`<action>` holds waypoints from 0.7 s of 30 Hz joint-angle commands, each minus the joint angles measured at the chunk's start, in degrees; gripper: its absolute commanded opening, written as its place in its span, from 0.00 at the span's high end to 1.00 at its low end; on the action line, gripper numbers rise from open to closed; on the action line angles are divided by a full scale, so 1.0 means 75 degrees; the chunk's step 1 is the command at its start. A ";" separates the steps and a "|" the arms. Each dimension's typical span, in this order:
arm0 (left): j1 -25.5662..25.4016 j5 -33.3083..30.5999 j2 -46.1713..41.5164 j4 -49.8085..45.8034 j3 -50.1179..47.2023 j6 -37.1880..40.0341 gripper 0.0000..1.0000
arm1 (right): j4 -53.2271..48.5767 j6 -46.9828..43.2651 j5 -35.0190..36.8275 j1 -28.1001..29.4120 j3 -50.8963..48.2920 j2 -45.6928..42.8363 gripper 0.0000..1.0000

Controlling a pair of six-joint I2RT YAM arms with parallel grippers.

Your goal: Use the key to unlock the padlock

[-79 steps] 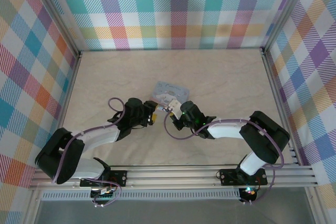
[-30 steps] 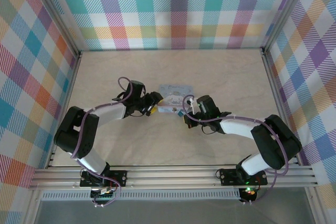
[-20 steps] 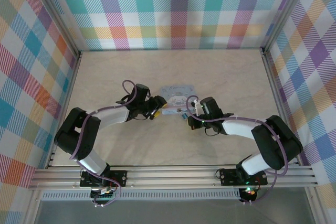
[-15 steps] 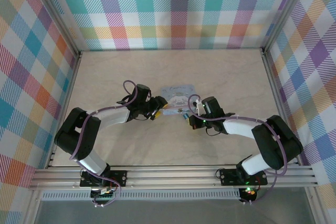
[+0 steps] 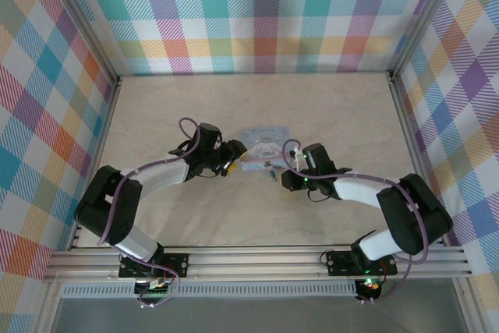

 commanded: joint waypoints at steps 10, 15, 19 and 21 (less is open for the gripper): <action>0.0280 0.0100 0.0157 -0.0149 0.0614 0.0482 0.32 | 0.1542 0.0584 -0.0999 -0.0453 -0.0451 -0.0884 0.25; 0.0233 0.0542 0.0678 0.0606 0.0518 0.0151 0.31 | 0.2080 0.0814 -0.1762 -0.0581 -0.0048 -0.0204 0.12; 0.0163 0.0516 0.0736 0.0733 0.0344 0.0090 0.31 | 0.2227 0.0845 -0.1955 -0.0663 0.0371 0.0340 0.07; 0.0100 0.0510 0.0732 0.0744 0.0274 0.0071 0.31 | 0.2197 0.0739 -0.1996 -0.0711 0.0603 0.0568 0.06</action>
